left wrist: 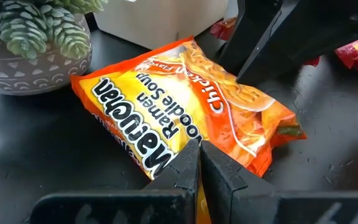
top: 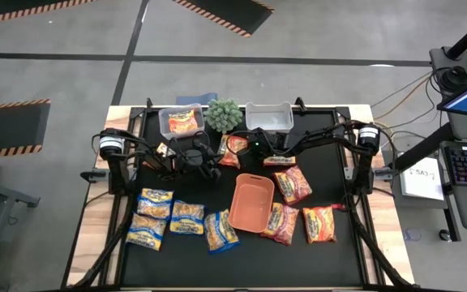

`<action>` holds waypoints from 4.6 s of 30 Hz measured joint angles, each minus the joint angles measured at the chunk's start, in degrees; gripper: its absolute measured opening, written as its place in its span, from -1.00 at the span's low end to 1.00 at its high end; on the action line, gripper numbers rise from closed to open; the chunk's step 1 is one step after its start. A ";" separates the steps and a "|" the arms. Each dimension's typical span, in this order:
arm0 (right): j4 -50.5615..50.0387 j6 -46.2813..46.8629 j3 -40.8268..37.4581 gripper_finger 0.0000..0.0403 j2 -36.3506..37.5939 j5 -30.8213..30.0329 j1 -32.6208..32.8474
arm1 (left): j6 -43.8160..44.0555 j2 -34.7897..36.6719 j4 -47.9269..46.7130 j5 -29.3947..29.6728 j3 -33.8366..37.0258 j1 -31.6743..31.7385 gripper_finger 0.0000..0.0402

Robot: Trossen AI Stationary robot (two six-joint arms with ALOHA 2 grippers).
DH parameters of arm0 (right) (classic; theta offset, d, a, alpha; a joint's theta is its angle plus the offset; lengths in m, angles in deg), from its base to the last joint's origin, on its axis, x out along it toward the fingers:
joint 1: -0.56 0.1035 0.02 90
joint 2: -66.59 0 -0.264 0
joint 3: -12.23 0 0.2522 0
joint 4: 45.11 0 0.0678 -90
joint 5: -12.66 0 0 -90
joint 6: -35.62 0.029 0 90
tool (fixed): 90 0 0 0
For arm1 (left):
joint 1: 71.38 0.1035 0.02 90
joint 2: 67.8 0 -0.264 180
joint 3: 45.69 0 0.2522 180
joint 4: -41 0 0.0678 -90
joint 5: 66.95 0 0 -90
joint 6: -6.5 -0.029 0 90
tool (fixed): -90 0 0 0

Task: Sort Maruchan noodles
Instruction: Put the orange noodle pack into the transparent bin

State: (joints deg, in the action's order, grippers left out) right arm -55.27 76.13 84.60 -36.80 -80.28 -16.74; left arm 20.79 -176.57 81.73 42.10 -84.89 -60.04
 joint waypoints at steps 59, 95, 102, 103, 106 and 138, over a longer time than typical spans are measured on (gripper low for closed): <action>5.66 -0.46 -0.04 0.36 -1.40 2.30 0.63 | -1.30 0.88 2.47 0.52 -0.40 0.35 -1.00; 3.60 -0.04 -0.04 0.55 2.40 5.96 0.44 | 3.28 0.59 2.45 1.68 2.60 0.31 -1.00; 3.52 -0.11 -0.19 0.54 1.30 3.57 0.44 | 3.31 0.62 1.93 1.68 2.60 0.31 -1.00; 3.47 -0.11 -0.23 0.55 1.06 3.07 0.44 | 3.45 0.66 1.74 1.67 2.60 0.31 -1.00; 4.69 -0.07 -0.24 0.55 0.11 2.82 0.42 | 3.99 0.66 1.55 1.66 2.67 0.31 -1.00; 3.22 -0.17 0.24 0.28 3.28 5.09 0.44 | 2.70 14.86 -0.07 -5.02 8.44 -0.88 -1.00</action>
State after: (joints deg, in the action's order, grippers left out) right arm -52.04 75.96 84.84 -33.52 -75.19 -16.31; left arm 23.48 -161.71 81.67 37.08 -76.45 -60.93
